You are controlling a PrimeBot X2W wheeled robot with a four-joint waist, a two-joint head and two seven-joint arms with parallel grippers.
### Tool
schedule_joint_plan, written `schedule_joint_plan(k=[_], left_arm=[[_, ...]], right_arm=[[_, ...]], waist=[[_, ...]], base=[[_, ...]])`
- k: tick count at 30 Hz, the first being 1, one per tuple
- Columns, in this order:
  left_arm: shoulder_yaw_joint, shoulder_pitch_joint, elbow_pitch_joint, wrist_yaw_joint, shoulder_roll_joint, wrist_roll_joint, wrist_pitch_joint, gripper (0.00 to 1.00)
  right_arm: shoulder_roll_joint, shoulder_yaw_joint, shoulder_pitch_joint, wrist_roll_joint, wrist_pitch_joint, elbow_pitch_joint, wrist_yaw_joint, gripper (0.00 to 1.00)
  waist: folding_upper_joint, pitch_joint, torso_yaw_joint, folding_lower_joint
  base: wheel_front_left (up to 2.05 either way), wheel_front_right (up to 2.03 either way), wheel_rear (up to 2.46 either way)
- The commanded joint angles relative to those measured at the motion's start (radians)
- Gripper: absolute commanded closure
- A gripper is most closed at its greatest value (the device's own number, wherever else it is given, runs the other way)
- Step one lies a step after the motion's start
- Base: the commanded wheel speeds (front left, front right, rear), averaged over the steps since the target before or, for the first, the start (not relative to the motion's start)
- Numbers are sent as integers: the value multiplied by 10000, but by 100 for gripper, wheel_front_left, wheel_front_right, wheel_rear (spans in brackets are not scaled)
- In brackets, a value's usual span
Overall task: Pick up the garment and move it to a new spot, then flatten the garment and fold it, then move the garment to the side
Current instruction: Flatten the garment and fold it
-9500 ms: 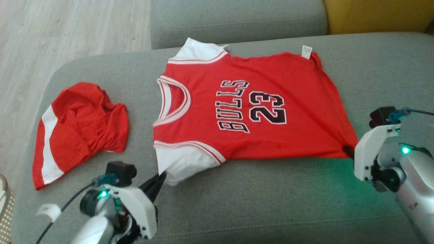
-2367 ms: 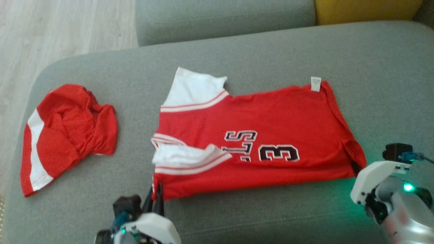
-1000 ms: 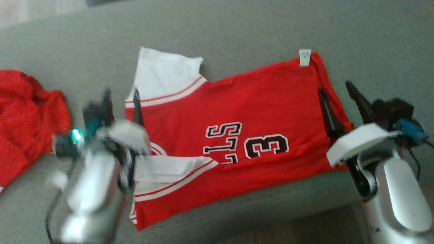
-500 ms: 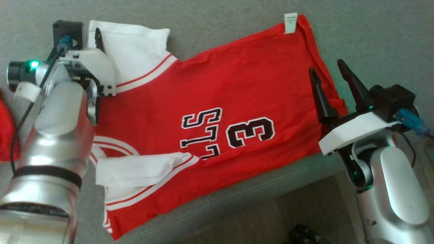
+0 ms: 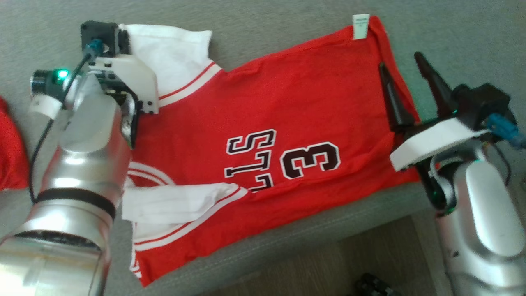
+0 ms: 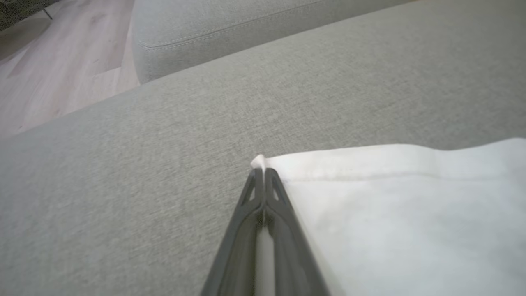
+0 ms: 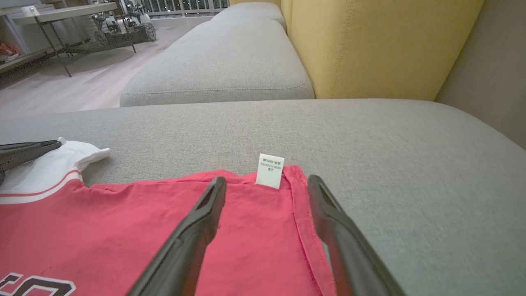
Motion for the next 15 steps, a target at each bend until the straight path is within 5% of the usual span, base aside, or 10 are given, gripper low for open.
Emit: schedule_joint_plan(k=[1,6,15], left_arm=[[145,-144,-99,-18,235,-78,-134,100],[411,53,-981,84,-100,-478,-684,100],[188,1844,-5508,291,-384,-313,-725,100]], right_arm=[[-112,132,-284,-72,59,-302,-4,0],[-745,352,-1024,145,465,-32,-4,0],[-2823,881,-2602,1015,2010,2022,-4,0]], waist=[[0,-32,187,-1],[0,-77,808,-1],[0,-13,2121,-1]], base=[[0,0,0],[0,0,0],[0,0,0]])
